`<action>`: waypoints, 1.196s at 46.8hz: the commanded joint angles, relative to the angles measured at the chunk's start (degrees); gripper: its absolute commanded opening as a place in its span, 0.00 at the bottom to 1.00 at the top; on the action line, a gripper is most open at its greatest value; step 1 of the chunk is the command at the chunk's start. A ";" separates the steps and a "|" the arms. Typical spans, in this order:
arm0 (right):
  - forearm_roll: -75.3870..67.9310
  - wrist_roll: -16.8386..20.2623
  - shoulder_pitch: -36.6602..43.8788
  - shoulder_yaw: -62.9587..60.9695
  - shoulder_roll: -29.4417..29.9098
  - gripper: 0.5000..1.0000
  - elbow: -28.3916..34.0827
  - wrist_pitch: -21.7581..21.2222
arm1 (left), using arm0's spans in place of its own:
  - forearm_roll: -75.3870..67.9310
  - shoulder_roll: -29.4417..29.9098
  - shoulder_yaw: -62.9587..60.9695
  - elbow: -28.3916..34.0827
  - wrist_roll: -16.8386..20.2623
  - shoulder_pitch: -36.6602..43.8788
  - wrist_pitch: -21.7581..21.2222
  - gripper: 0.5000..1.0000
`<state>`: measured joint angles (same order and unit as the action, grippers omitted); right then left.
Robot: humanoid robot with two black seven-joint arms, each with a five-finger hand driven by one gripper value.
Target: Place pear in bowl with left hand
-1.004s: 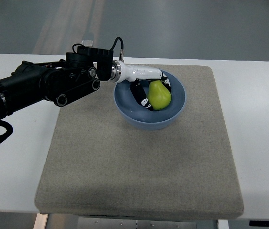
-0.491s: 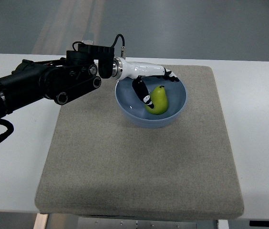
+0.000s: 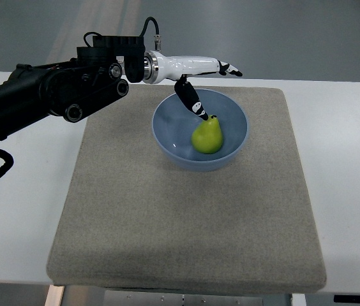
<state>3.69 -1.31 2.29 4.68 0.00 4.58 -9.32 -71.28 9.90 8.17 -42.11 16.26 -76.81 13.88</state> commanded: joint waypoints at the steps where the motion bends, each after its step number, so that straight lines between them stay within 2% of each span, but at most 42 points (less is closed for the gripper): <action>1: 0.00 0.00 0.00 -0.02 0.00 0.85 -0.01 0.00 | 0.09 0.82 0.00 0.54 0.00 -0.01 -2.36 0.92; 10: 0.00 0.00 0.00 -0.02 0.00 0.85 -0.01 0.00 | 2.71 1.26 1.05 7.21 0.00 0.69 -7.02 0.92; 27: 0.00 0.00 0.00 -0.02 0.00 0.85 -0.01 0.00 | 24.86 0.91 1.06 21.28 -0.53 1.83 -7.28 0.92; 45: 0.00 0.00 0.00 0.07 0.00 0.85 -0.01 0.00 | 39.01 0.38 1.06 26.56 -0.62 6.50 -7.46 0.91; 56: 0.00 -0.09 0.00 -0.02 0.00 0.85 -0.01 0.00 | 51.23 -0.85 1.06 27.44 -0.71 8.78 -10.80 0.91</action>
<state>3.69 -1.34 2.30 4.67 0.00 4.58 -9.32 -23.27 9.65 9.15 -14.77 15.57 -69.53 4.01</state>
